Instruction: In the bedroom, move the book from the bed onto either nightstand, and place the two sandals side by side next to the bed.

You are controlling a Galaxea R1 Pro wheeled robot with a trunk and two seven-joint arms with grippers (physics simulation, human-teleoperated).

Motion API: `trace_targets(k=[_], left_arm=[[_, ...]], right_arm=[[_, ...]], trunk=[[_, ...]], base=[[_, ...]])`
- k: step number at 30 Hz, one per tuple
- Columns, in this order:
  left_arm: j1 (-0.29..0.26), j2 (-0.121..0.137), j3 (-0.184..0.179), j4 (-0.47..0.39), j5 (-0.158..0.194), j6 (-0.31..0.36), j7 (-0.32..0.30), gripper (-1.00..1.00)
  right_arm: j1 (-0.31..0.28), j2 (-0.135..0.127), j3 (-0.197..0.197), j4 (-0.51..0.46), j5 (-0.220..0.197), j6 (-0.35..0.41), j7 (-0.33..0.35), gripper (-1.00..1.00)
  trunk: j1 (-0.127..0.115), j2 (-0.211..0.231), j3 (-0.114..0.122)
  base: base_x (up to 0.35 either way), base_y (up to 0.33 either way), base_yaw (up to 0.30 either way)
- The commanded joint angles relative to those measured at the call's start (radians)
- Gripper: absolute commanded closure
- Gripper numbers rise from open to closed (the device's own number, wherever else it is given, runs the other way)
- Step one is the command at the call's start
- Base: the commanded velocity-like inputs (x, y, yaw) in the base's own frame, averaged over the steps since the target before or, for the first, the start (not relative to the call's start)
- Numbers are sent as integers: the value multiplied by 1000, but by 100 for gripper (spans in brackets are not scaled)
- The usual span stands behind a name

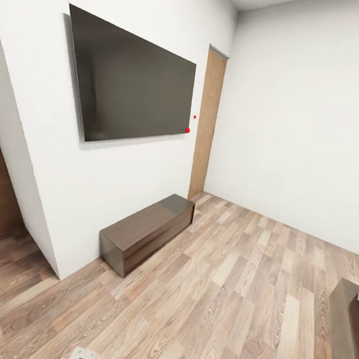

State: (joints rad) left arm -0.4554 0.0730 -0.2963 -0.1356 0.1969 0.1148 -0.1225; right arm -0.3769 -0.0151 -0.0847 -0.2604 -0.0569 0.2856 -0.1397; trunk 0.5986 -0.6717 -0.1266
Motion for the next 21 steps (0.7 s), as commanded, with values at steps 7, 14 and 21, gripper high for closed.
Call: trace_targets(k=[7, 14, 21], left_arm=[[0, 2, -7, -2, 11, 6, -2, -100], [0, 2, -7, -2, 12, 6, -1, -100], [0, 1, -7, -2, 12, 6, -1, -100]], right_arm=[[0, 1, -3, -2, -6, 4, -3, -100], [0, 0, -3, -2, -8, 4, -3, -100], [0, 1, -3, -2, -9, 4, -3, -100]], trunk=[[1, -1, -1], [1, -1, -1], [1, -1, -1]], base=[[350, 0, -252], [350, 0, -285], [350, 0, -294]])
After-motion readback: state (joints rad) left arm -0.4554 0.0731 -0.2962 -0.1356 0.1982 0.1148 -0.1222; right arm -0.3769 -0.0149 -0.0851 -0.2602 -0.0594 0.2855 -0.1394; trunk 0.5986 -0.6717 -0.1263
